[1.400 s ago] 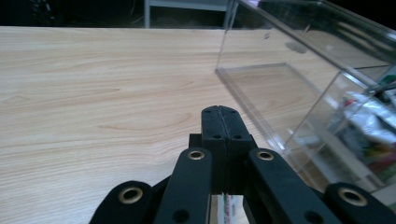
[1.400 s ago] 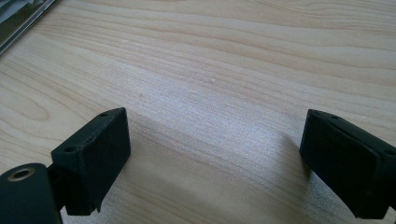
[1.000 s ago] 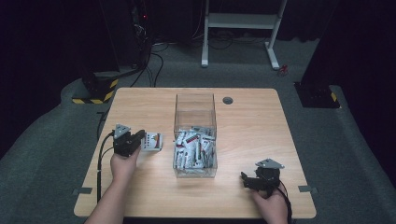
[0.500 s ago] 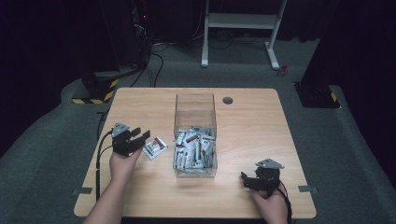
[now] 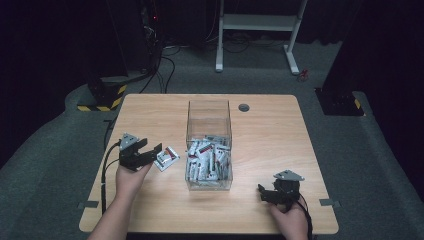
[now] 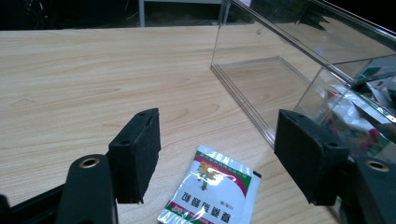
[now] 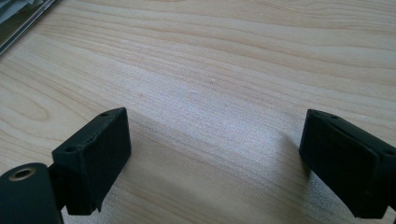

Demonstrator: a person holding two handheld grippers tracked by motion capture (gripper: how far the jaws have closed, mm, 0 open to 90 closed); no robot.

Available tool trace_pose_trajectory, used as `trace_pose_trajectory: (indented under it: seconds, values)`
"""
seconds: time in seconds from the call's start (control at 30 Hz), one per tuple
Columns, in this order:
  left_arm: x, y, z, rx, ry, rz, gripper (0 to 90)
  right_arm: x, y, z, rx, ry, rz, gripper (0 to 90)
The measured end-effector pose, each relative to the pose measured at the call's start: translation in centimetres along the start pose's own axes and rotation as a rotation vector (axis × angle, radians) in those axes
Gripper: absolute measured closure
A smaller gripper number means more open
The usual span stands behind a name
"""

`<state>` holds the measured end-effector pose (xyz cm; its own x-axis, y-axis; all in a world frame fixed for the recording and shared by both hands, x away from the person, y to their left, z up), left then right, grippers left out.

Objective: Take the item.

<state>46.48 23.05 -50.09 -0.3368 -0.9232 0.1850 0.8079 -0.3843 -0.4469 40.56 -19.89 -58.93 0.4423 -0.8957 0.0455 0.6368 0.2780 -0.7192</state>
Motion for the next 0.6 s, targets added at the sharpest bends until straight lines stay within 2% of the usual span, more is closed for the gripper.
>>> trace_pose_trajectory:
  seconds: [0.13, 0.6]
  values:
    - [0.2, -0.5, -0.3, -0.001, -0.012, -0.021, 31.7, 0.0, 0.0, 0.0, 0.0, 0.0, 0.0, 8.7]
    - [0.0, -1.7, -2.6, -0.054, -0.013, -0.033, 30.0, 0.0, 0.0, 0.0, 0.0, 0.0, 0.0, 8.7]
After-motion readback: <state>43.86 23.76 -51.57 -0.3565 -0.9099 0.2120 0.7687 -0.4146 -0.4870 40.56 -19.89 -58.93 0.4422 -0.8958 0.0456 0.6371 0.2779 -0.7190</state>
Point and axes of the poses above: each handheld gripper's, and its own axes: y roughly forward along the jaws, z roughly out of its top, x roughly to its right, the point moved 9 cm from there along y, roughly forward along the jaws, and after that the axes turned 3 degrees about -y, right-handed, at the moved point
